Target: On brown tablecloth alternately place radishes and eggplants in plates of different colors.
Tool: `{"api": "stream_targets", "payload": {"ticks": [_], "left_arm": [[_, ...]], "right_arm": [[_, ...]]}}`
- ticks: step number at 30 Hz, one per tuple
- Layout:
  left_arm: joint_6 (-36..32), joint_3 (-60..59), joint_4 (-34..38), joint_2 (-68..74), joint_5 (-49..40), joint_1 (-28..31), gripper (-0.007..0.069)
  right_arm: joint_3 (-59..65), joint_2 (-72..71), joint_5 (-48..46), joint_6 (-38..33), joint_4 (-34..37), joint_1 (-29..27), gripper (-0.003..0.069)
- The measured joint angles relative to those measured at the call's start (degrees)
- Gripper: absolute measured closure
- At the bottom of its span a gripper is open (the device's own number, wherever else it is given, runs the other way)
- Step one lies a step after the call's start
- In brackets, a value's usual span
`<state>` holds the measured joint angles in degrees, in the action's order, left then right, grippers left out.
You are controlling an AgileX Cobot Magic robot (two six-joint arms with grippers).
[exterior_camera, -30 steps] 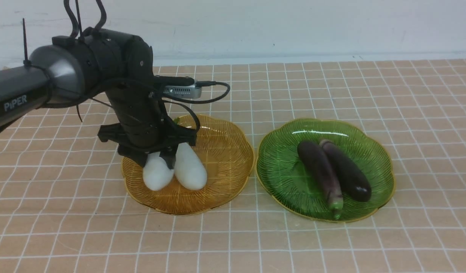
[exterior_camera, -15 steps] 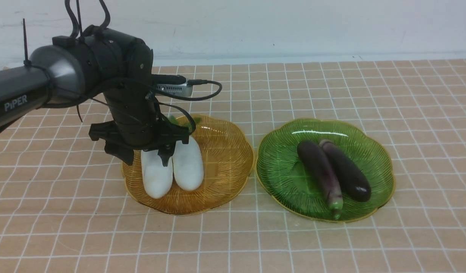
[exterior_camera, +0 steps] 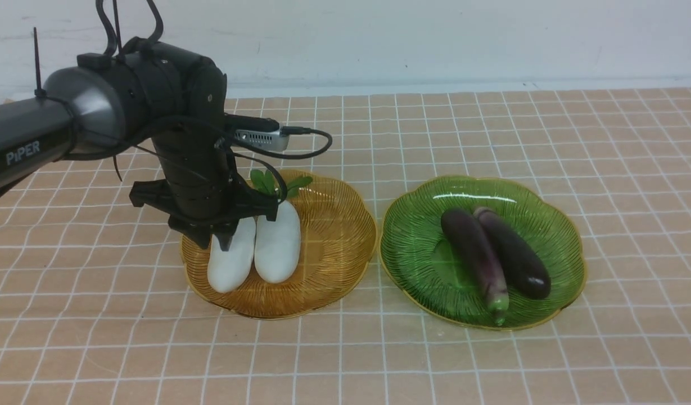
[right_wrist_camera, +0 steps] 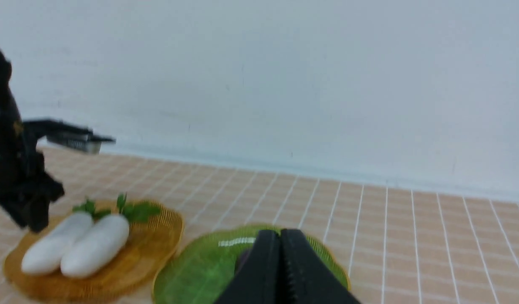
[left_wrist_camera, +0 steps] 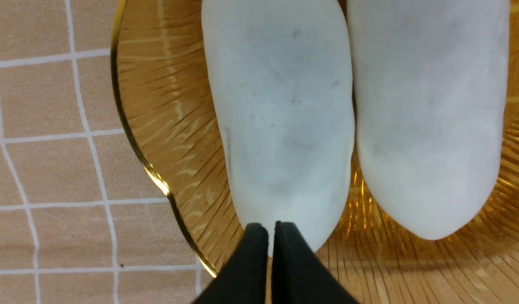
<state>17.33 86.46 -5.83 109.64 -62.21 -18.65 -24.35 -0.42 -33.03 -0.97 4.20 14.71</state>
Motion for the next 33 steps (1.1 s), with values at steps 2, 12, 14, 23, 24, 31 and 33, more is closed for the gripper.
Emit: {"api": "stream_targets", "payload": {"ticks": [2,12,14,23,24,31,33], "left_arm": [[-0.1,0.0,-0.1,0.0,-0.1,0.0,0.0628],[-0.3,0.0,-1.7,-0.8,-2.7,0.0,0.0628],[-0.3,0.0,-1.8,-2.3,-3.7,0.0,0.0628],[-0.3,0.0,-5.6,-10.4,-5.2,0.0,0.0628],[-0.3,0.0,-5.6,-10.9,-5.5,0.0,0.0628],[-3.8,0.0,-5.6,-21.9,-7.0,0.0,0.0628],[-5.1,0.0,-5.6,-25.7,-8.4,0.0,0.0628]], "right_arm": [[0.0,0.0,0.0,0.0,0.1,0.0,0.0674],[0.3,0.0,-2.1,0.0,0.1,0.0,0.0674],[1.3,0.0,-1.9,0.0,-0.1,0.0,0.0674],[18.4,-0.1,7.3,-0.2,-2.6,-3.6,0.0674],[19.9,-0.1,6.7,-0.2,-2.7,-4.9,0.0674],[25.3,-0.1,7.6,-0.2,-3.0,-12.8,0.0674],[25.5,-0.1,8.3,-0.2,-3.0,-13.7,0.0674]]}}
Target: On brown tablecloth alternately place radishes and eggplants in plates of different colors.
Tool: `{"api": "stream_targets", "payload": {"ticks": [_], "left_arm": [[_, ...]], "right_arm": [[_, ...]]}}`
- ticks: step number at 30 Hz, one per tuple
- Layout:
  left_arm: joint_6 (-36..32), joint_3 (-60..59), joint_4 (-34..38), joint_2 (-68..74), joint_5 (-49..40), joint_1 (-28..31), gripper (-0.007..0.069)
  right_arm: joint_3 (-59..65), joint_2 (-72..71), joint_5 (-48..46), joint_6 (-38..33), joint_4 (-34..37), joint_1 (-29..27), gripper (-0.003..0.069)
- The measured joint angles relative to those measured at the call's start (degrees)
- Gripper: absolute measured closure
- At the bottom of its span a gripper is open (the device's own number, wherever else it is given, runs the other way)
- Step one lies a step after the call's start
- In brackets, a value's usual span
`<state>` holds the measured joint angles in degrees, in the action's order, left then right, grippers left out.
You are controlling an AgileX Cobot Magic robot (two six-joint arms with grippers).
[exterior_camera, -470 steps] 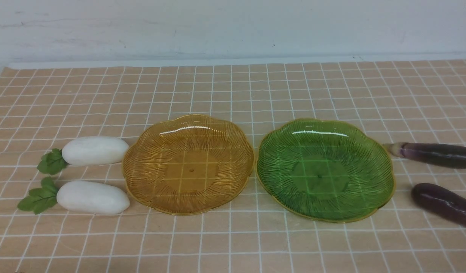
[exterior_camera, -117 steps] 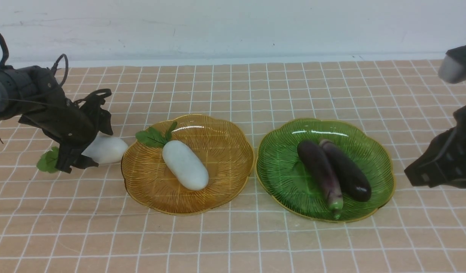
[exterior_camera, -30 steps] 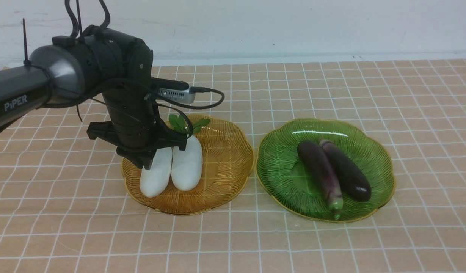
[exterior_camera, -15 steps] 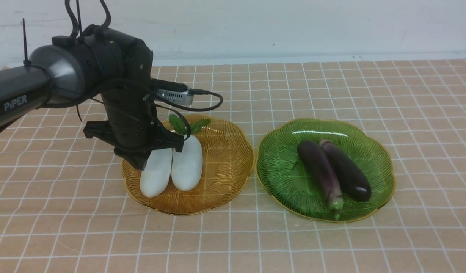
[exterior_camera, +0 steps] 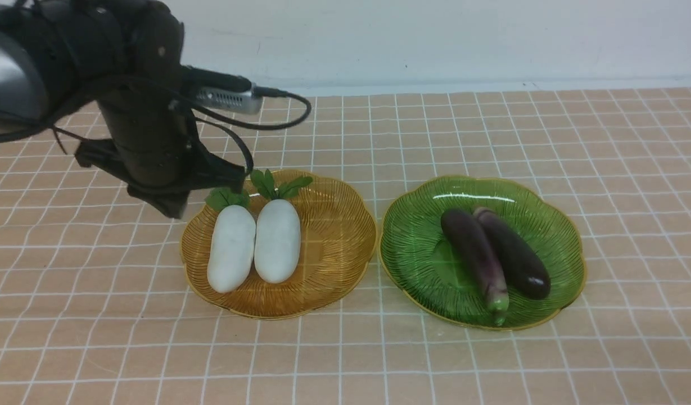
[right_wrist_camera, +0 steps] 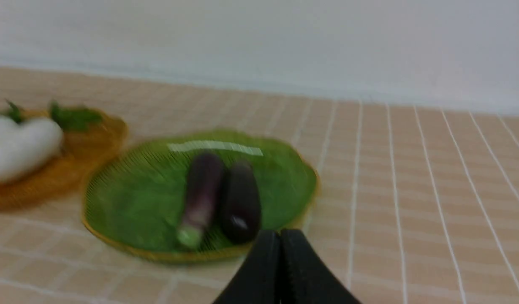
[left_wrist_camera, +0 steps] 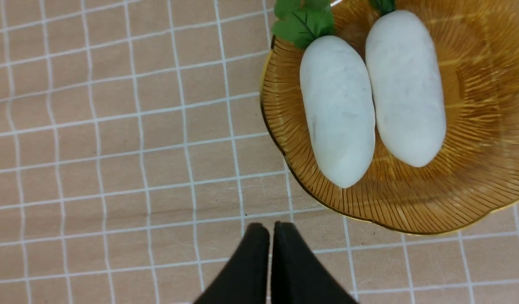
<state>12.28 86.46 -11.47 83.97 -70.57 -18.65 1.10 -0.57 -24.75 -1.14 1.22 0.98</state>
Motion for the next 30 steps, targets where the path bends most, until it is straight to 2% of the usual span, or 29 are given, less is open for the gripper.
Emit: {"api": "stream_targets", "payload": {"ticks": [8,12,15,19,22,25,30], "left_arm": [[-2.7,-4.1,0.0,-16.8,-1.0,0.0,0.0628],[-2.1,-15.5,0.1,-31.9,-1.1,0.0,0.0628],[1.6,-27.1,0.1,-43.4,-0.9,0.0,0.0628],[6.6,-47.7,3.0,-61.3,10.1,0.0,0.0628],[6.9,-61.7,4.9,-71.0,27.1,0.0,0.0627],[6.9,-66.8,4.9,-74.4,35.9,0.0,0.0627],[6.9,-71.5,4.9,-76.7,43.2,0.0,0.0627]], "right_arm": [[0.2,0.0,1.4,0.0,0.0,-0.3,0.0674],[0.2,0.0,1.4,0.0,0.0,-0.3,0.0674],[0.2,0.0,1.5,0.0,0.0,-0.4,0.0674],[0.2,0.0,1.5,0.0,0.0,-0.6,0.0674],[0.2,0.0,1.5,0.0,0.0,-0.6,0.0674],[0.2,0.0,1.5,0.0,0.0,-0.6,0.0674],[0.2,0.0,1.5,0.0,0.0,-0.6,0.0674]]}}
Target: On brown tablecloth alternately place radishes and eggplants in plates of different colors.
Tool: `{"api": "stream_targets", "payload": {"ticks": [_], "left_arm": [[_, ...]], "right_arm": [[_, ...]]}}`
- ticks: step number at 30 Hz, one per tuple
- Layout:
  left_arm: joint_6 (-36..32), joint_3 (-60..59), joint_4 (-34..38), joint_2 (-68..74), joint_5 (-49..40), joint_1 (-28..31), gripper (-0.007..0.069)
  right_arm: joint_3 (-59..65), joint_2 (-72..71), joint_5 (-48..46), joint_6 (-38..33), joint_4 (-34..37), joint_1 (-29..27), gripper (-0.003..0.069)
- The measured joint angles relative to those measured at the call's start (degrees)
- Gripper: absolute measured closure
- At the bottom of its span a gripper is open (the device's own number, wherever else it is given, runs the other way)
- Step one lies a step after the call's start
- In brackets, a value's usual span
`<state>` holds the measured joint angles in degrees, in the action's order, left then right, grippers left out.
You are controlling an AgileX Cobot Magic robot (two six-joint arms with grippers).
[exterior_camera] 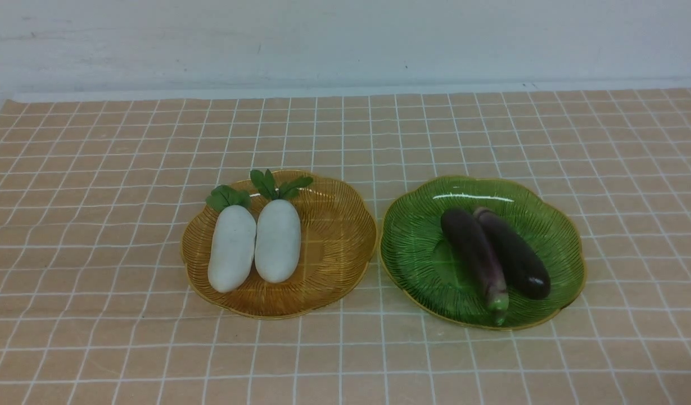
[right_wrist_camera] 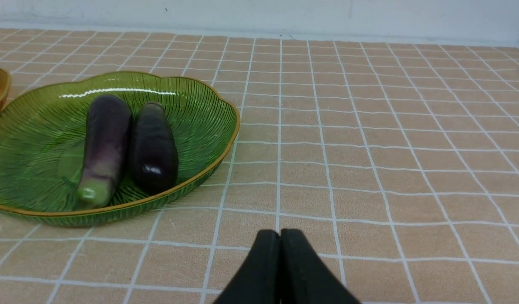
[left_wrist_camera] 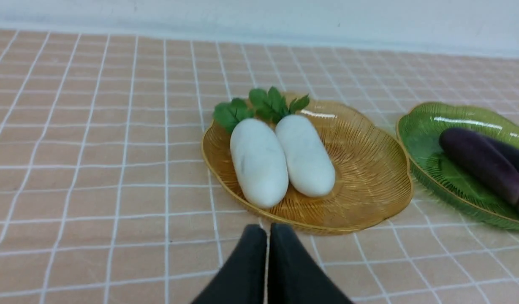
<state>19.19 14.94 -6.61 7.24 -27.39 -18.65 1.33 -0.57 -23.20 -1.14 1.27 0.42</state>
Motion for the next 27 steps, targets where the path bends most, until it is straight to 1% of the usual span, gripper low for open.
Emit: {"api": "stream_targets", "payload": {"ticks": [15,22,27], "left_arm": [[0.0,-6.2,-0.5,-0.1,1.5,0.0,0.0627],[-0.4,-10.7,-2.3,-0.4,7.4,0.5,0.0627],[-4.3,-14.6,2.6,-4.5,9.0,4.6,0.0627]], "right_arm": [[0.0,0.0,0.0,0.0,0.0,0.0,0.0674],[0.0,0.0,0.0,0.0,0.0,0.0,0.0674],[0.0,0.0,0.0,0.0,0.0,0.0,0.0674]]}}
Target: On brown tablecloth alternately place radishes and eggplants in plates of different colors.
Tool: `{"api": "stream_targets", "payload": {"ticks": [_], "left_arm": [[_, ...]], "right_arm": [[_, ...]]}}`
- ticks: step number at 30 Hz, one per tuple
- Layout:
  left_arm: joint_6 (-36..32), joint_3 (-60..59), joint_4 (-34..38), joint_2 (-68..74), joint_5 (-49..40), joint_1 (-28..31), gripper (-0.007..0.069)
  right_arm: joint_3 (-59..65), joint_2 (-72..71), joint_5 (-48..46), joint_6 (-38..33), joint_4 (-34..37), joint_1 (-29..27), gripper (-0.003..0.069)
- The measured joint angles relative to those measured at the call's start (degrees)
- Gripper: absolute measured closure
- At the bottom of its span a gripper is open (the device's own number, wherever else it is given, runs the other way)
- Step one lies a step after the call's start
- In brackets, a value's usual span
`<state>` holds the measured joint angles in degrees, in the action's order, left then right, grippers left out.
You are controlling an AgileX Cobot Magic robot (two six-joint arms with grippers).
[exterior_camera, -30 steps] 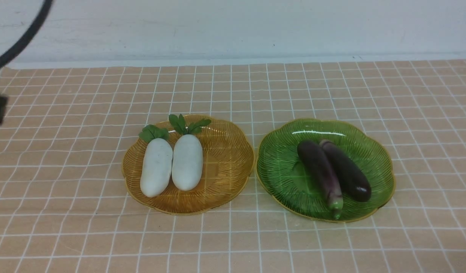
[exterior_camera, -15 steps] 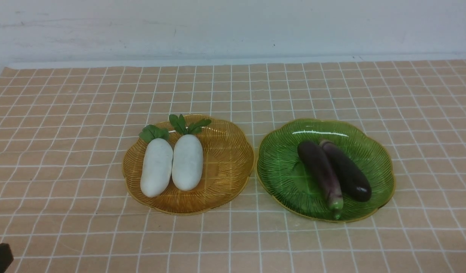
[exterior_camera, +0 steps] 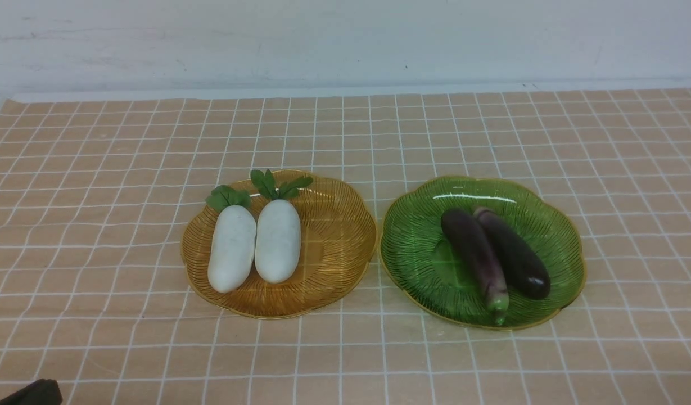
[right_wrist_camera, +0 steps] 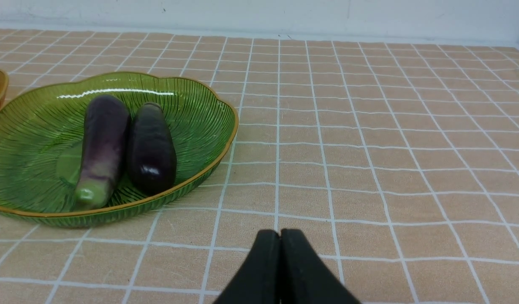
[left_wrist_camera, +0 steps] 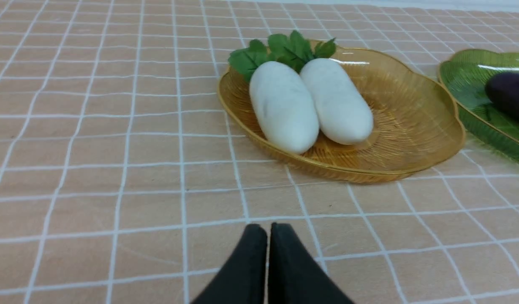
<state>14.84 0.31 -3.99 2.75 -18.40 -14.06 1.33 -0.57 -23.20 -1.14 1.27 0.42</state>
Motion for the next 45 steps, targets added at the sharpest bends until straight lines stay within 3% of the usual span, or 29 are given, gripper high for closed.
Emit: {"api": "stream_targets", "payload": {"ticks": [5,9,45], "left_arm": [[-6.5,-1.9,5.5,-3.3,-0.2,6.8,0.0627],[-10.9,-1.9,6.0,-3.5,-1.4,11.0,0.0627],[-12.5,-2.0,5.2,-3.5,-3.2,9.2,0.0627]], "right_arm": [[0.0,0.0,0.0,0.0,0.0,0.0,0.0674],[0.0,0.0,0.0,0.0,0.0,-0.1,0.0674],[0.0,0.0,0.0,0.0,0.0,-0.1,0.0674]]}}
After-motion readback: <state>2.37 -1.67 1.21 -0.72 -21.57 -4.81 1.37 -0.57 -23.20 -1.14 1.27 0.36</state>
